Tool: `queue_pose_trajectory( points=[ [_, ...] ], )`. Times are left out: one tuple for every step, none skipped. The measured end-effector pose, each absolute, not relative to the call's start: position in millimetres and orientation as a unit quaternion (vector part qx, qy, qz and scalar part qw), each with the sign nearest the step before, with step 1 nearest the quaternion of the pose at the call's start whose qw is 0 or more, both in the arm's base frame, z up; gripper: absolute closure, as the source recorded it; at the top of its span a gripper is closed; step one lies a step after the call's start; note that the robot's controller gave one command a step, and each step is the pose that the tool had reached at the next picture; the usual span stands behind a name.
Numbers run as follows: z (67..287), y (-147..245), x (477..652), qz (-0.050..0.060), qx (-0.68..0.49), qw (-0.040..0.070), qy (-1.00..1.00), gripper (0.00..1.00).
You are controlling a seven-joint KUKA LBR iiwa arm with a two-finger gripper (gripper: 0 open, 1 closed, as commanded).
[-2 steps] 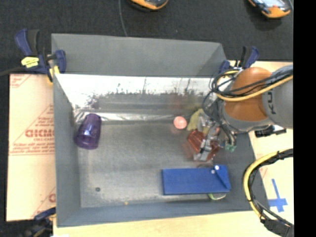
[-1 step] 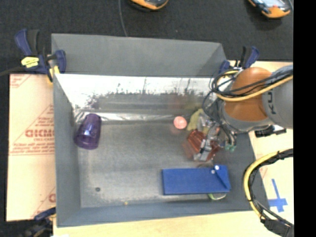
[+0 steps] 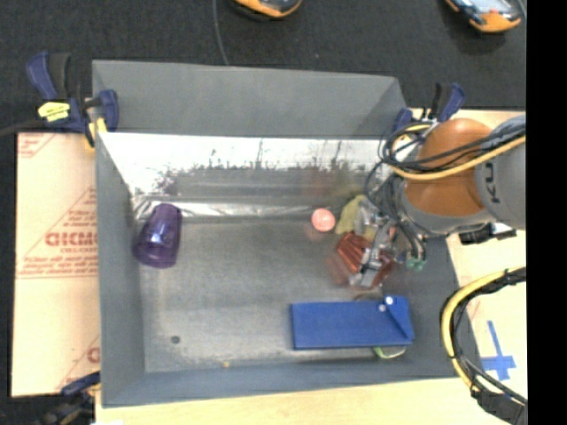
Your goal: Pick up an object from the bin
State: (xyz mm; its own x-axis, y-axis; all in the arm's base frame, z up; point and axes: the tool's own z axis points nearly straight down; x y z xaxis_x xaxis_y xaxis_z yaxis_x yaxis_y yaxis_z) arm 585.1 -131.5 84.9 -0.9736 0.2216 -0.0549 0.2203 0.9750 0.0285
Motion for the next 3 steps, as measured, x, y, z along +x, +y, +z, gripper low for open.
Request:
queue_pose_trajectory(
  points=[
    [85,-131,570.7,0.011,0.04,0.034,0.999,1.0],
    [96,-124,575.7,0.009,0.025,0.036,0.999,1.0],
    [96,-124,575.8,0.009,0.024,0.036,0.999,1.0]
  ],
)
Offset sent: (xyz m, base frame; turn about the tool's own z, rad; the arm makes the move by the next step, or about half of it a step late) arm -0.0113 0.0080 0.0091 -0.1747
